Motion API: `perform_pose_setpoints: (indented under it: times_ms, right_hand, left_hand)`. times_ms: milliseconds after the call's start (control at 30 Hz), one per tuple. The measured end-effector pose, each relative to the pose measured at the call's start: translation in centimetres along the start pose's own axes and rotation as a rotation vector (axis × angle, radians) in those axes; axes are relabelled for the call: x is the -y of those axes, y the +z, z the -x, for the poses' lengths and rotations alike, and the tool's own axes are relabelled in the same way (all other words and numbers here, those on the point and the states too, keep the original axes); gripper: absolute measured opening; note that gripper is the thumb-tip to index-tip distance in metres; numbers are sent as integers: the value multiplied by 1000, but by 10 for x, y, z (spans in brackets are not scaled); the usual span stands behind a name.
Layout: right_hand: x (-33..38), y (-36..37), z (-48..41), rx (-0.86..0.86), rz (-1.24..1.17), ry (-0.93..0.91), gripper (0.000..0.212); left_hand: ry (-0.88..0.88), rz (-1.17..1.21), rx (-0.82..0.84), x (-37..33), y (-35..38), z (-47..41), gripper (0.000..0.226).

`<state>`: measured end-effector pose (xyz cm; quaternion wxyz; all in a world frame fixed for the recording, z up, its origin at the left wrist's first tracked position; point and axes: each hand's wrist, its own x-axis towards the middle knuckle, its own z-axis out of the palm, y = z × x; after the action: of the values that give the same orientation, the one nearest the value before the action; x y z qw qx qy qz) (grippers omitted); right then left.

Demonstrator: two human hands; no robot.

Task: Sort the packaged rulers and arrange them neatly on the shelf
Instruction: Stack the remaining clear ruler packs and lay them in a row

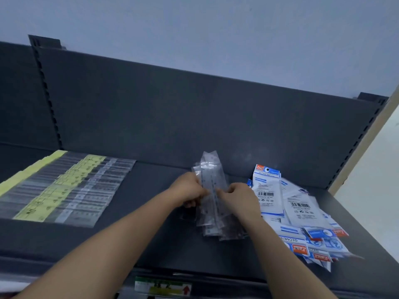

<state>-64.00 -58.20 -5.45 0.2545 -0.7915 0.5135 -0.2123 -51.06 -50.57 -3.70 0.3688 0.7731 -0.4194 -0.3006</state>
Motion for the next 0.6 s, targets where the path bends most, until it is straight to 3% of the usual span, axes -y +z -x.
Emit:
perform_pose_setpoints:
  times_ms: [100, 200, 333, 467, 600]
  right_hand:
    - [1, 2, -2, -10, 102, -33, 30]
    - [1, 5, -4, 28, 91, 4, 45]
    - [6, 2, -3, 104, -113, 131, 47]
    - [14, -6, -4, 209, -469, 299, 47]
    - [18, -1, -6, 297, -480, 331, 55]
  left_hand:
    - [75, -300, -70, -1, -4, 6, 14]
    - [87, -407, -37, 1, -3, 9, 37]
    - [75, -13, 4, 7, -2, 7, 29]
    - [32, 145, 51, 11, -1, 6, 35]
    - [-13, 216, 109, 12, -3, 9, 29]
